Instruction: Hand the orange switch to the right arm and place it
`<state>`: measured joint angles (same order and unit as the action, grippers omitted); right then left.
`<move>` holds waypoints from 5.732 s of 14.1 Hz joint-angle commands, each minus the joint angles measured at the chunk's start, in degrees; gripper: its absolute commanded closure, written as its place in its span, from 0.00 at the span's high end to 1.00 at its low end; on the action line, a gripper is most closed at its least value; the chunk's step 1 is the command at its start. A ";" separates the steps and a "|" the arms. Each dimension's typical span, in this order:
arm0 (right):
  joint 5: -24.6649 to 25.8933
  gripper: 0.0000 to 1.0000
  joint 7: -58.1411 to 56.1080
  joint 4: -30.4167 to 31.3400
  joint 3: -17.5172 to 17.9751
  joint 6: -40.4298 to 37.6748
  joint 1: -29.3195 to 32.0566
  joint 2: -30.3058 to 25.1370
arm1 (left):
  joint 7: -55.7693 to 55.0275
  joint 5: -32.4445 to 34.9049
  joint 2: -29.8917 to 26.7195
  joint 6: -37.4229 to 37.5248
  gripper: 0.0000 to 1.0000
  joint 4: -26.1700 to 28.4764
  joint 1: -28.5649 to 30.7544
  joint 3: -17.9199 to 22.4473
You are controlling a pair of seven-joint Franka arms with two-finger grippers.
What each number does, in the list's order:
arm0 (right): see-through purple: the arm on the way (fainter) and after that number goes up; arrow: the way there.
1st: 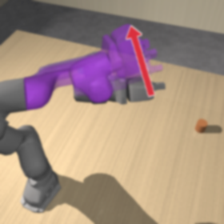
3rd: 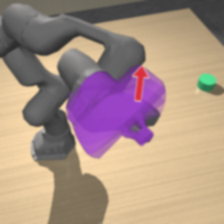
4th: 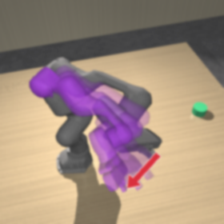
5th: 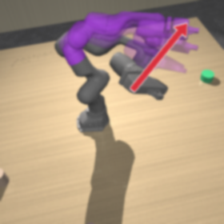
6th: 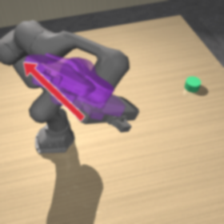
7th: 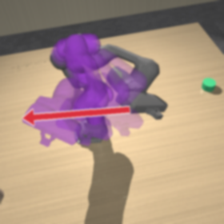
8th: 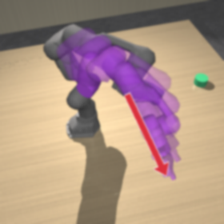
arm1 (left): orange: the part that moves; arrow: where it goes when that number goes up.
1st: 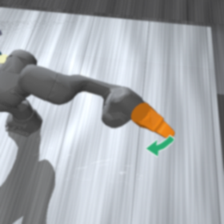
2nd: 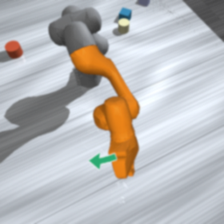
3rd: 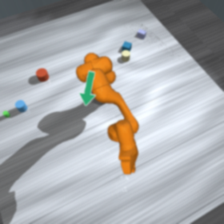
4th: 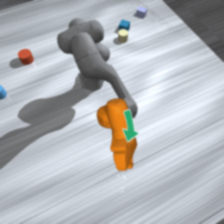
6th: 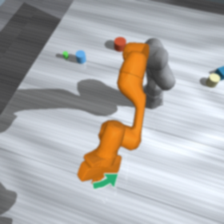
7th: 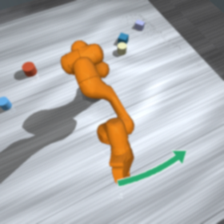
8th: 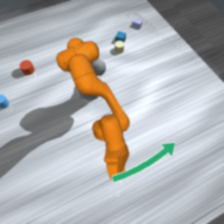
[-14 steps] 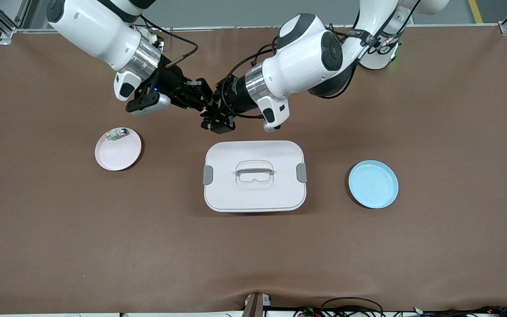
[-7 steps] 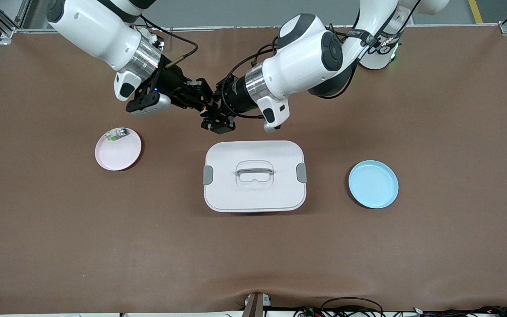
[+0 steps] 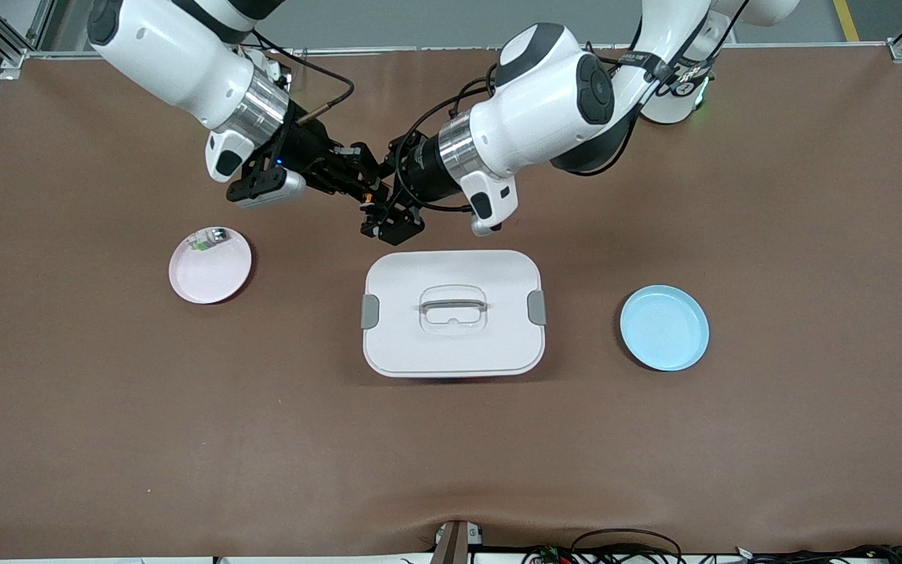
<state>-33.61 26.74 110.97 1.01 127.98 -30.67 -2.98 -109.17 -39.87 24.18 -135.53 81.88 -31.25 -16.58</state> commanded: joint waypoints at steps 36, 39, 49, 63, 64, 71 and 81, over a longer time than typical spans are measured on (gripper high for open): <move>27.64 0.00 -117.44 30.88 -1.10 11.50 32.87 -4.23 | 50.33 25.89 -22.94 46.32 1.00 15.06 39.59 0.15; 27.29 0.00 -117.44 35.62 -1.10 18.25 32.87 -3.27 | 62.46 25.89 -23.65 46.32 1.00 16.11 41.71 0.15; 25.97 0.00 -117.70 36.07 -1.01 25.55 32.87 7.71 | 82.80 30.46 -25.67 43.69 1.00 15.94 45.31 0.58; 25.88 0.00 -117.18 35.46 -1.01 29.26 33.22 13.87 | 102.47 34.51 -30.50 37.97 1.00 19.10 46.28 0.23; 25.88 0.59 -117.00 35.11 -1.01 29.17 33.22 14.14 | 103.01 34.59 -30.94 37.88 1.00 19.89 46.28 0.23; 25.09 1.00 -116.83 28.63 -0.92 21.04 33.66 13.61 | 106.09 34.42 -31.57 36.83 1.00 21.04 46.19 0.41; 21.66 1.00 -98.41 -0.02 -1.27 -8.25 36.21 13.61 | 105.66 34.33 -30.69 35.42 1.00 20.95 46.28 0.06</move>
<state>-11.33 -77.69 116.85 -1.05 124.05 4.54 10.36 -4.30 -6.29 -6.13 -99.32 102.15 14.54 -15.91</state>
